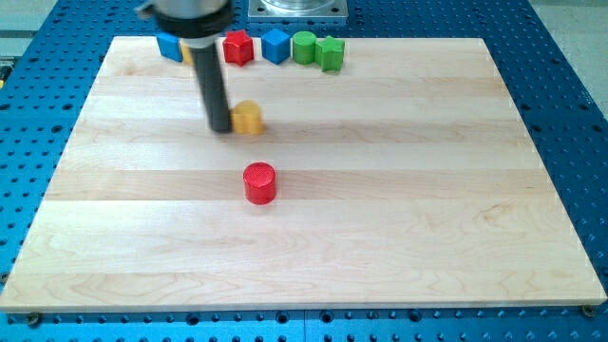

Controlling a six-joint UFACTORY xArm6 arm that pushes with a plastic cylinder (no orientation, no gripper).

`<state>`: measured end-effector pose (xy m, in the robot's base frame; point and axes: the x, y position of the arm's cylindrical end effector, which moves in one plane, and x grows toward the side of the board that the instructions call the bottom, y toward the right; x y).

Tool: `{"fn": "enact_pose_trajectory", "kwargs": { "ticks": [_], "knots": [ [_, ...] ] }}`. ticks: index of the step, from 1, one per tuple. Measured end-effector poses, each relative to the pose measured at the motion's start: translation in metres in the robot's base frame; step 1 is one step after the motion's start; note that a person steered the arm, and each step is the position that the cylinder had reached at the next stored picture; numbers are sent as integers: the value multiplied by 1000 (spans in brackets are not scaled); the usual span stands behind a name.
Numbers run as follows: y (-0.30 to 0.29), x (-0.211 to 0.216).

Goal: Slide the yellow heart to the right of the green star

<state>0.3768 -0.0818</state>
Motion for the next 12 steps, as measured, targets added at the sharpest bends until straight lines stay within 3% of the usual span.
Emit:
{"fn": "enact_pose_trajectory", "kwargs": {
  "ticks": [1, 3, 5, 7, 8, 9, 12],
  "knots": [
    [83, -15],
    [78, 11],
    [197, -2],
    [208, -63],
    [231, -49],
    [236, -66],
    [194, -96]
  ]
}}
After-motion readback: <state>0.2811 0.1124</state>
